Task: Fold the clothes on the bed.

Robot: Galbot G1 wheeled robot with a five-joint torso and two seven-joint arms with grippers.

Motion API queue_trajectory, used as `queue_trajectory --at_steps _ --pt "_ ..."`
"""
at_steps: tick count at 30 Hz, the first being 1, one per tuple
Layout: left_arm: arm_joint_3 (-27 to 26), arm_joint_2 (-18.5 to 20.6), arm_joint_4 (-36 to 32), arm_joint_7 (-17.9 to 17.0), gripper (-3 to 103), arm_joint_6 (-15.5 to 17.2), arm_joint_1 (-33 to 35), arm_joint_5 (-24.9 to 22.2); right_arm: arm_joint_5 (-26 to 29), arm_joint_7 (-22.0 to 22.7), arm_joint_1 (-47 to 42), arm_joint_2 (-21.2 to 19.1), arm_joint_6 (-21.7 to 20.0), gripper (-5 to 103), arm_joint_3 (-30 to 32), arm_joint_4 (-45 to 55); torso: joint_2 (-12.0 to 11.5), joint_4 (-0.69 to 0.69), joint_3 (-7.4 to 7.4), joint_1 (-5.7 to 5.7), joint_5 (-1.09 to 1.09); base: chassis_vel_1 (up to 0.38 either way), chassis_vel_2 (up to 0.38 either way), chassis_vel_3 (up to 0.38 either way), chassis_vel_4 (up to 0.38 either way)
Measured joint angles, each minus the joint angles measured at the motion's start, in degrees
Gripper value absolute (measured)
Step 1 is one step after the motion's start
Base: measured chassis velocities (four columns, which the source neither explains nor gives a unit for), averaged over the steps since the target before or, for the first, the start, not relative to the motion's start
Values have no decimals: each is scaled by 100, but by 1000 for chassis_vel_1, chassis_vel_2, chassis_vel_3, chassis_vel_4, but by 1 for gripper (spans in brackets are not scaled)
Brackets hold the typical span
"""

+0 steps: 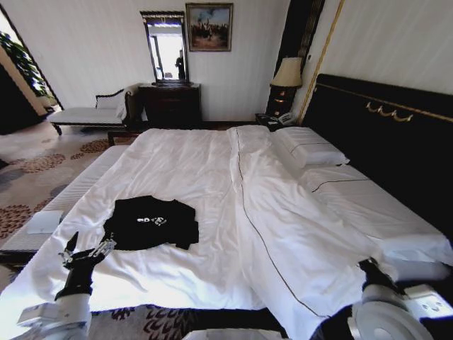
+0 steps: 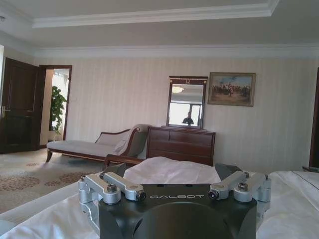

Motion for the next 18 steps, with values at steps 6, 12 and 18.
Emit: queue_trajectory --at_steps 6,12,18 --pt "-7 88 144 0 100 -16 -66 -70 -241 -9 5 -77 -64 1 257 -76 0 1 0 0 -3 0 0 0 0" --pt "-21 126 202 0 100 -38 -77 -106 -609 -336 340 -82 276 1 24 -1629 0 1 0 1 1 0 0 0 0" --pt "-44 135 201 0 100 -41 -63 -108 -647 -541 530 -61 514 1 -205 -2833 -1 1 1 1 0 0 0 0 0"
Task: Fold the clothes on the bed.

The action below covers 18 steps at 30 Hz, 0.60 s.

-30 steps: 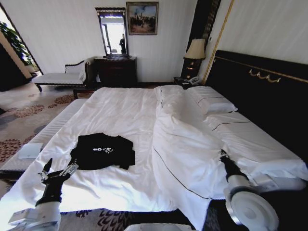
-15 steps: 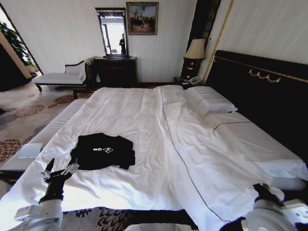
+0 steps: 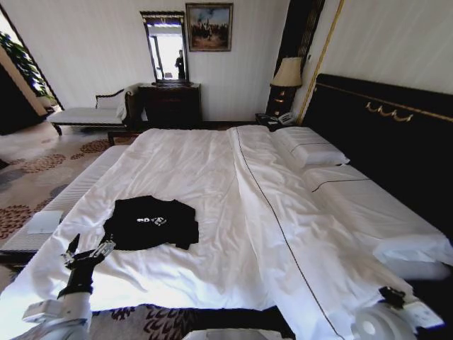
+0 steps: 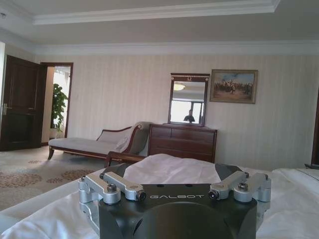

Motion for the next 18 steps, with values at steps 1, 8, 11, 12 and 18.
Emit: queue_trajectory --at_steps 1,8,11,12,18 --pt "-2 -6 -5 0 100 0 7 0 -1 -35 20 -3 58 1 -22 -224 0 0 0 0 0 0 0 0 0" --pt "28 -90 -23 0 100 0 26 63 -225 -244 159 -167 457 1 -50 -1269 0 4 0 0 2 0 0 0 0" --pt "52 -134 -53 0 100 3 29 113 -346 -291 229 -257 572 1 -51 -1556 0 5 0 0 1 0 0 0 0" --pt "67 -164 -82 0 100 7 40 143 -419 -291 250 -280 592 1 -63 -1616 0 4 0 0 0 0 0 0 0" --pt "87 -239 -171 0 100 11 96 228 -470 -140 166 -174 457 -2 -129 -1172 0 -5 0 0 -2 0 0 0 0"
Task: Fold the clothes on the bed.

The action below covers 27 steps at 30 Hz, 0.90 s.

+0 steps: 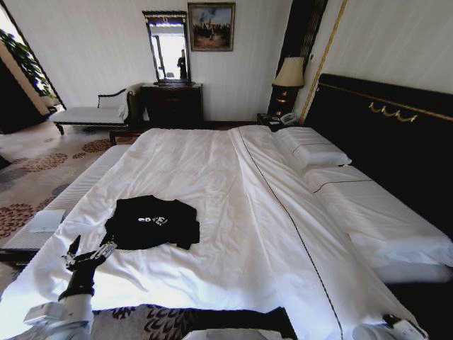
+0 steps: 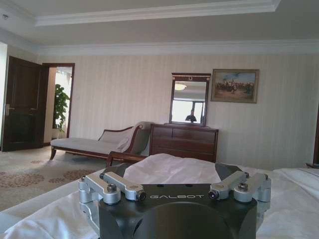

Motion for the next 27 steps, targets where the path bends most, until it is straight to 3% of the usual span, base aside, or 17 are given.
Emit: queue_trajectory --at_steps 5,9,11,12,13,14,18,21,24,25,27 --pt "-52 -25 -58 0 100 1 58 16 30 44 -240 103 -243 18 36 930 0 2 0 0 1 0 0 0 0" --pt "-99 -26 -67 0 100 28 79 17 49 -299 -336 22 -193 28 236 1696 0 2 0 0 -1 0 0 0 0" --pt "-113 -27 -78 0 100 77 87 43 49 -1009 -202 -257 156 40 332 2075 0 3 0 0 -3 0 0 0 0" --pt "-110 -31 -95 -1 100 90 91 48 15 -1251 -110 -357 254 40 332 2109 1 4 0 0 -2 0 0 0 0" --pt "-86 -48 -158 4 100 116 111 49 -71 -1698 83 -518 409 50 297 2128 0 4 0 0 0 0 0 0 0" --pt "-86 -48 -158 4 100 116 111 49 -71 -1698 83 -518 409 50 297 2128 0 4 0 0 0 0 0 0 0" --pt "33 -111 -487 101 100 177 245 -58 -138 -2982 608 -912 606 66 -56 2215 0 5 1 1 2 0 0 0 0" --pt "52 -133 -625 126 100 198 285 -132 -187 -3379 814 -1070 580 72 -232 2292 0 6 1 1 3 0 0 0 0" --pt "-6 -163 -770 128 100 207 324 -188 -701 -3552 996 -1231 199 88 -271 2603 0 7 1 0 1 0 0 0 0" --pt "-6 -163 -770 128 100 207 324 -188 -701 -3552 996 -1231 199 88 -271 2603 0 7 1 0 1 0 0 0 0" --pt "-58 -169 -784 125 100 203 357 -211 -953 -3284 904 -1255 -203 93 -142 2849 0 7 1 1 1 0 0 0 0"
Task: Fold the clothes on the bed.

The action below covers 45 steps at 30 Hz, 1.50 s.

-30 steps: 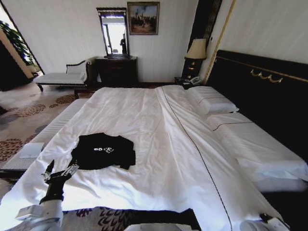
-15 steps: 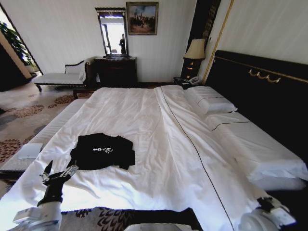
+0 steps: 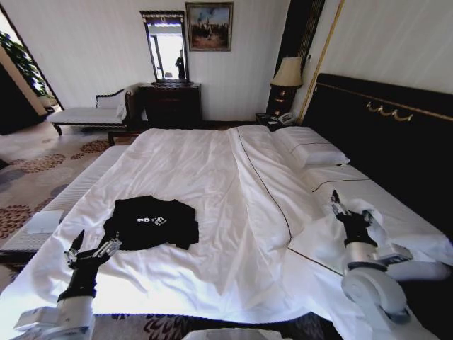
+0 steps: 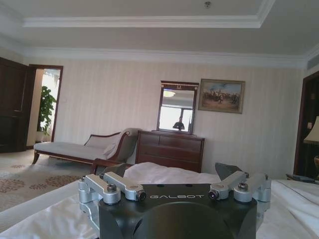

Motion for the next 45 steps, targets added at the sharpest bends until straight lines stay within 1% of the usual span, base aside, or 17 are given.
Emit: queue_trajectory --at_steps 1,2,9,12,14,16,18,21,24,31,35,38,39,41,42,43,45 --pt "-28 -2 12 -1 100 -20 9 -1 -28 280 -125 -17 -286 99 105 187 0 -3 0 0 0 0 0 0 0" --pt "-34 -6 40 -3 100 -30 7 -1 0 423 -187 -27 -402 99 161 274 0 -4 0 0 0 0 0 0 0" --pt "52 -59 164 -15 100 -36 -73 115 3 1040 -431 -39 -796 100 572 470 0 -1 -1 0 1 0 0 0 0" --pt "85 -60 246 -18 100 -35 -127 151 101 1461 -607 -43 -1172 100 1046 648 0 -3 0 0 1 0 0 0 0" --pt "78 -35 315 -31 100 -32 -167 153 243 1928 -769 -53 -1512 100 1510 918 0 -2 0 0 1 0 0 0 0" --pt "74 -30 330 -34 100 -30 -176 151 276 2010 -814 -44 -1558 100 1600 977 0 -1 -1 0 0 0 0 0 0" --pt "62 -8 390 -52 100 -23 -209 140 432 2371 -1115 84 -1699 100 1870 1139 1 -2 -2 -1 -2 0 0 0 0" --pt "63 4 425 -58 100 -19 -226 139 455 2548 -1279 200 -1709 100 1868 1156 1 -3 -2 -1 -2 0 0 0 0" --pt "77 33 481 -60 100 -17 -272 115 572 3099 -1596 481 -1719 100 1603 1017 1 -1 -1 -1 1 0 0 0 0" --pt "142 44 647 -62 100 -41 -370 71 916 3385 -2016 626 -1548 100 1524 436 1 -5 -2 -1 1 0 0 0 0" --pt "182 32 701 -64 100 -74 -377 71 855 3264 -1744 373 -1511 100 1417 283 1 -2 -1 -1 0 0 0 0 0" --pt "180 41 662 -69 100 -67 -349 41 876 3003 -1360 165 -1384 100 1215 282 0 0 0 0 0 0 0 0 0" --pt "173 57 596 -77 100 -34 -334 -8 896 2781 -1192 95 -1219 100 1106 278 0 0 0 0 0 0 0 0 0" --pt "163 116 349 -95 100 194 -275 -277 1039 1641 -751 -85 -511 100 779 174 0 0 0 0 0 0 0 0 0" --pt "163 116 349 -95 100 194 -275 -277 1039 1641 -751 -85 -511 100 779 174 0 0 0 0 0 0 0 0 0" --pt "163 133 282 -97 100 271 -261 -354 1083 1311 -668 -133 -300 100 692 130 0 0 0 0 0 0 0 0 0" --pt "178 206 35 -101 100 678 -231 -652 1159 -186 -389 -274 512 100 322 -96 0 0 0 -1 0 0 0 0 0"
